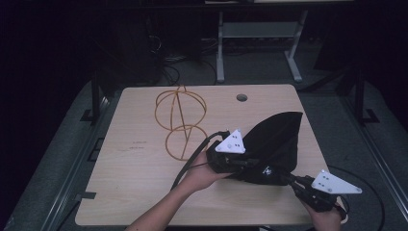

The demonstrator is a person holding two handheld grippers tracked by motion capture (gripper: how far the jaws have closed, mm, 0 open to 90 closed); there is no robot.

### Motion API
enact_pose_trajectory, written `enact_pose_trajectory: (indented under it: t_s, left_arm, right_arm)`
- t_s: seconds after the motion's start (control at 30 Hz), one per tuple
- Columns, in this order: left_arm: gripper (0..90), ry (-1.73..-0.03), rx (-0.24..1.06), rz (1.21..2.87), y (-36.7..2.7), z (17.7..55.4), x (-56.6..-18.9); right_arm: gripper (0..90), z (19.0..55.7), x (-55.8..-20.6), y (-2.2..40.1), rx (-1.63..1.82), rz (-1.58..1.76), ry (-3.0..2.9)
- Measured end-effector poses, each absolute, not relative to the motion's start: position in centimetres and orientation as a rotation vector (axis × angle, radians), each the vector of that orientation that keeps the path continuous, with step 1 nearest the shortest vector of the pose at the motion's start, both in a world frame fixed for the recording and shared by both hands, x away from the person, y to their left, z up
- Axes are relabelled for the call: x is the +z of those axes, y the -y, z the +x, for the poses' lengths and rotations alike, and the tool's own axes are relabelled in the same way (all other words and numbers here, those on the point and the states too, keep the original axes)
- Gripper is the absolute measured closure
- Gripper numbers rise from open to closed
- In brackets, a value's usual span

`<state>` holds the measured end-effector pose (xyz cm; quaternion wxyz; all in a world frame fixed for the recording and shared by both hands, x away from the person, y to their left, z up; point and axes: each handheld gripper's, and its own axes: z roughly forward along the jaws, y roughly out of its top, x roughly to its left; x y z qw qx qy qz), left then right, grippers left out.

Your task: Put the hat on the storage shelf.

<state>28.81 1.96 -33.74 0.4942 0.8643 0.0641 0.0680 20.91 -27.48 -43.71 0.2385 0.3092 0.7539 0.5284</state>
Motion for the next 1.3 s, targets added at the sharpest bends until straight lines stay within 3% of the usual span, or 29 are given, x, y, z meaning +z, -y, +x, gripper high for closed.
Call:
enact_pose_trajectory:
  t_s: [0.23, 1.3]
  left_arm:
    - [66.3, -0.182, 0.200, 2.089, -3.4, 28.3, -33.2]
    - [55.3, -0.320, 0.270, 2.082, -11.3, 26.8, -35.6]
  right_arm:
    - [87.2, 20.8, -43.2, 27.8, 1.452, 0.859, -2.041]
    - [87.7, 21.8, -38.4, 28.7, 1.504, 0.853, -1.984]
